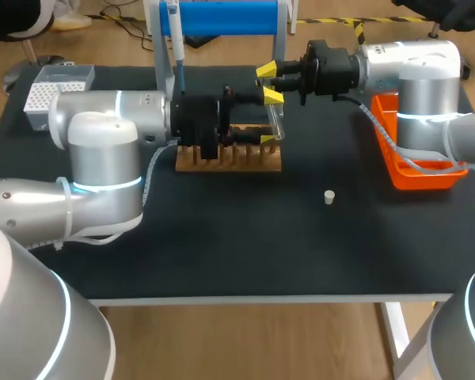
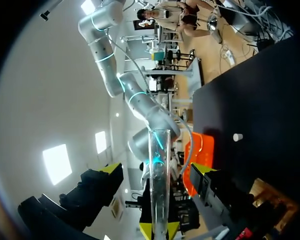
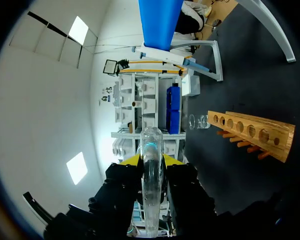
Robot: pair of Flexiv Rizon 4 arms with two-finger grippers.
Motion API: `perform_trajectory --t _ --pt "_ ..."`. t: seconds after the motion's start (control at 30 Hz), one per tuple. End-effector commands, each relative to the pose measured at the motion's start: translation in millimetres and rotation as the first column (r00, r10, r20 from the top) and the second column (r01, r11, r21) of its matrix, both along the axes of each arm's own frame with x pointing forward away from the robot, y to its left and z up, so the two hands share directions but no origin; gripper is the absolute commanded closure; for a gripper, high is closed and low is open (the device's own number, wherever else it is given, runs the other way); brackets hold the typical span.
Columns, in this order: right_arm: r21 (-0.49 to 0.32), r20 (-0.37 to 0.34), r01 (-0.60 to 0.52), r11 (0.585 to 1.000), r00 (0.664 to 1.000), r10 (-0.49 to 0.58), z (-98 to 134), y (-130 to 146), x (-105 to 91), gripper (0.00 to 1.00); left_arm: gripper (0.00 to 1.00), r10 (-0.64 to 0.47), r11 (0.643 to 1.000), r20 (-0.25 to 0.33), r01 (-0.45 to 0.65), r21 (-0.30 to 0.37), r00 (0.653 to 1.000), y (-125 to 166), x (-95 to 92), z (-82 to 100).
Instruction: Invert the test tube, pick up the pipette, mount the tip to pipette, aspirate from beaker and dispense into the tube, eject the tip, return the pipette, and cap with the stopper.
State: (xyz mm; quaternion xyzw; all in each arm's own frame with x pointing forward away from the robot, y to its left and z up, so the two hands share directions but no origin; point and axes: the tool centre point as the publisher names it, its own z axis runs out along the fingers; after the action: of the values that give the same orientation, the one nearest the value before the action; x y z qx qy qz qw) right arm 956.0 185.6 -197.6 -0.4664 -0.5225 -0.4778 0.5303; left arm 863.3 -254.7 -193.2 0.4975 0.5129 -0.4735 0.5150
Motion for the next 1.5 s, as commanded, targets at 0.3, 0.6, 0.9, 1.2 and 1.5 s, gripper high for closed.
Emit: perform_trajectory --t 0.3,0.6,0.9,1.2,1.5 --pt "-0.004 0.000 -0.001 1.000 1.000 0.001 1.1 -0.5 -0.1 1.00 0.22 -0.004 1.000 0.002 0.004 -0.001 1.000 0.6 0.8 -0.5" --pt "-0.004 0.000 -0.001 1.000 1.000 0.001 1.1 -0.5 -0.1 1.00 0.50 -0.009 1.000 0.000 0.009 0.000 1.000 -0.3 1.9 -0.5" --pt "-0.004 0.000 -0.001 1.000 1.000 0.001 1.1 -0.5 -0.1 1.00 1.00 -0.014 1.000 -0.002 0.014 0.002 1.000 -1.5 2.6 -1.5" --pt "-0.004 0.000 -0.001 1.000 1.000 0.001 1.1 -0.5 -0.1 1.00 1.00 -0.013 1.000 -0.008 0.013 0.009 1.000 -1.6 2.2 -1.6" --pt "-0.004 0.000 -0.001 1.000 1.000 0.001 1.1 -0.5 -0.1 0.00 1.00 -0.013 1.000 -0.008 0.013 0.009 1.000 -1.6 2.2 -1.6"
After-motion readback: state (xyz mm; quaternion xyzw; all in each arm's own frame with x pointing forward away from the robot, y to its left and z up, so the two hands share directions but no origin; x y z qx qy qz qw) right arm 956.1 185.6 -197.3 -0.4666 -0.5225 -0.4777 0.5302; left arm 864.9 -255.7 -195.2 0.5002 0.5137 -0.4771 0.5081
